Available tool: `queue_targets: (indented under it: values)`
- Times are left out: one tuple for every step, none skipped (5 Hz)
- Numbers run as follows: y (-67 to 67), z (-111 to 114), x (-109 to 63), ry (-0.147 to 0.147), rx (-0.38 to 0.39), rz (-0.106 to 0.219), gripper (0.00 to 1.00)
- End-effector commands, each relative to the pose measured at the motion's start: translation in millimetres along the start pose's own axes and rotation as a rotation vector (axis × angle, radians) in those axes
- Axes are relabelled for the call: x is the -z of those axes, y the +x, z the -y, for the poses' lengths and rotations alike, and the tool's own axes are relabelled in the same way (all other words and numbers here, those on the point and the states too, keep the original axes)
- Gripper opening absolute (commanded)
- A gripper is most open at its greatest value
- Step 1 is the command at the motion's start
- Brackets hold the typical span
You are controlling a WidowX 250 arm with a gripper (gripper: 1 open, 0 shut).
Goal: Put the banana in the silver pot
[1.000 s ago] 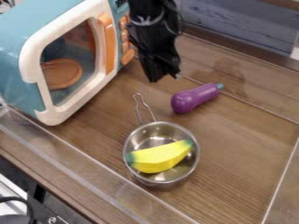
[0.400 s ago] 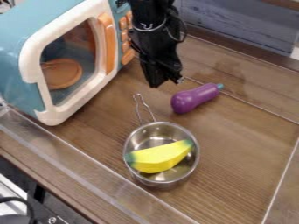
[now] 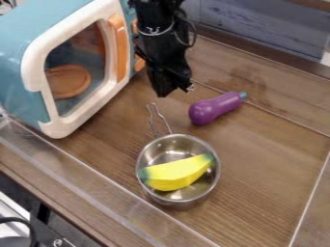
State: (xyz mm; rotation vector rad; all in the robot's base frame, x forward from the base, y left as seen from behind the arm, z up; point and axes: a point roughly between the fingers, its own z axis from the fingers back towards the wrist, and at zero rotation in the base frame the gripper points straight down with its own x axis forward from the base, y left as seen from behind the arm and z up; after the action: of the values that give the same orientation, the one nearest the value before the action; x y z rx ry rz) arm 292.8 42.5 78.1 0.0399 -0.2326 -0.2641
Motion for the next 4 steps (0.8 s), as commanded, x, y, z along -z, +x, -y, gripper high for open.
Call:
queue_targets:
  values:
    - [6.0,5.0,-0.1,0.007,0.023,0.025,0.00]
    - [6.2,4.2,2.8,0.014,-0.018,0.018,0.00]
    - [6.5,3.8,6.2,0.020,-0.054,0.011,0.00]
    - [1.3,5.5,3.7,0.016,-0.060,0.014,0.00]
